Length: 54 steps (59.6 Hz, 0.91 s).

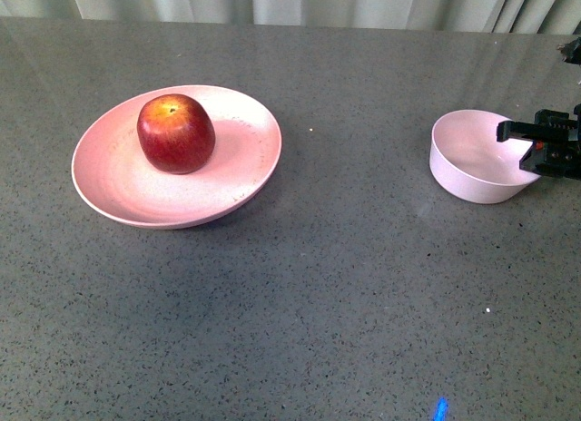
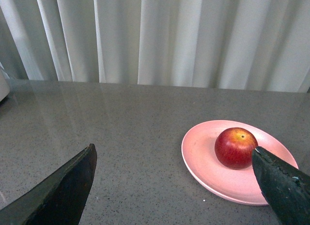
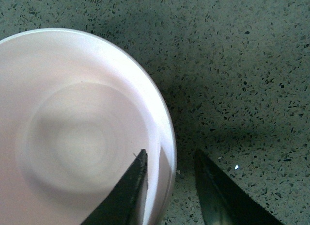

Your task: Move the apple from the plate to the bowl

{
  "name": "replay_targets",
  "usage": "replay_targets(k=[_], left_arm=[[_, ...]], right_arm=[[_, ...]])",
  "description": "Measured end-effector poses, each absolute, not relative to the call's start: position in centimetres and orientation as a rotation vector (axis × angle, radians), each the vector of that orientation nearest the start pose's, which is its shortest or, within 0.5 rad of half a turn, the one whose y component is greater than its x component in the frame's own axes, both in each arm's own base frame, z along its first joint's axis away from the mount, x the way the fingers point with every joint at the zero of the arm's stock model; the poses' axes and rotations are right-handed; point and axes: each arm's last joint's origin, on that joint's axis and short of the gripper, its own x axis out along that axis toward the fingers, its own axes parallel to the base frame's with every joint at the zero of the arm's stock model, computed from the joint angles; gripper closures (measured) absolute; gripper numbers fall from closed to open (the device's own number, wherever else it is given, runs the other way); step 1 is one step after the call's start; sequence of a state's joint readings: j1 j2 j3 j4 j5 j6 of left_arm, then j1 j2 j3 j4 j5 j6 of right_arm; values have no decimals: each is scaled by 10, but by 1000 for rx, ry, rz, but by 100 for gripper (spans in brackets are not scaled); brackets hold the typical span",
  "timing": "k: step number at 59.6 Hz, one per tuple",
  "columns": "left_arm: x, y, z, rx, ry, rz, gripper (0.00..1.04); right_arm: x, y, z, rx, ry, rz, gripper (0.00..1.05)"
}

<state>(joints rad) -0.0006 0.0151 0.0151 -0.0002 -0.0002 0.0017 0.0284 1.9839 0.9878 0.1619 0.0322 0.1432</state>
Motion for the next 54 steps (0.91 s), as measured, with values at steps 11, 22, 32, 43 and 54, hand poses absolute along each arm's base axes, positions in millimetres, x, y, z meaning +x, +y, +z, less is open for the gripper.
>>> replay_targets(k=[11,22,32,43,54], left_arm=[[98,0,167,2,1,0,9],[98,0,167,2,0,0,9],[98,0,167,2,0,0,9],[98,0,167,2,0,0,9],[98,0,167,2,0,0,9]], right_arm=[[375,20,104,131,835,-28,103],[376,41,110,141,828,36,103],[381,70,118,144,810,113,103],[391,98,120,156,801,169,103],[389,104,110,163,840,169,103]])
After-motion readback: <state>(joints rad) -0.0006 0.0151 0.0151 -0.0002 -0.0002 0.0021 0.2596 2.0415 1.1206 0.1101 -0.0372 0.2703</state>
